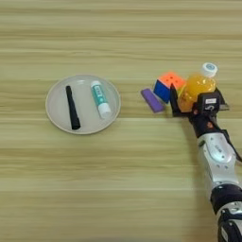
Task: Move the objects on the table
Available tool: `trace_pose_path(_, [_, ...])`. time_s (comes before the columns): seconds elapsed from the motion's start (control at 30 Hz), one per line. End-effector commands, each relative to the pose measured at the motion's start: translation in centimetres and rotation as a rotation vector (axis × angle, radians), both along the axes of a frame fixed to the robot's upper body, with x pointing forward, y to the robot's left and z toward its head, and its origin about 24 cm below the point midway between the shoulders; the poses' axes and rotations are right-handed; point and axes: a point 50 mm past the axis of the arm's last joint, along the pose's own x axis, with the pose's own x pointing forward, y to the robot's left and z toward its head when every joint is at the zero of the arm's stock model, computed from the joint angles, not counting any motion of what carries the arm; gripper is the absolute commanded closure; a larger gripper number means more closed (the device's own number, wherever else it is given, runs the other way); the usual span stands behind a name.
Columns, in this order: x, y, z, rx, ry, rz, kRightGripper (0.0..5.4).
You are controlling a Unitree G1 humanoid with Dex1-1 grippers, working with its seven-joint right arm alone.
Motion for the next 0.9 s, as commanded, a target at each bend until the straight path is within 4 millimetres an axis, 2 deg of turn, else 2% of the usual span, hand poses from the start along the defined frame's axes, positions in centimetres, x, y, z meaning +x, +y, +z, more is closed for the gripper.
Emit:
trace_pose_path(0.03, [2.0, 0.0, 3.3, -0.015, -0.114, 0.029, 0.39])
trace_pose_path(0.33, [1.8, -0.4, 3.2, -0.024, -0.112, 0.002, 1.27])
trace_pose_path(0.53, [1.1, -1.6, 3.1, -0.042, -0.122, -0.051, 1.91])
trace_pose_path(0.73, [0.3, -3.6, 2.4, -0.050, -0.084, -0.127, 1.96])
trace_pose_path(0.9, [-1.0, -6.2, 1.5, -0.053, -0.032, -0.222, 1.97])
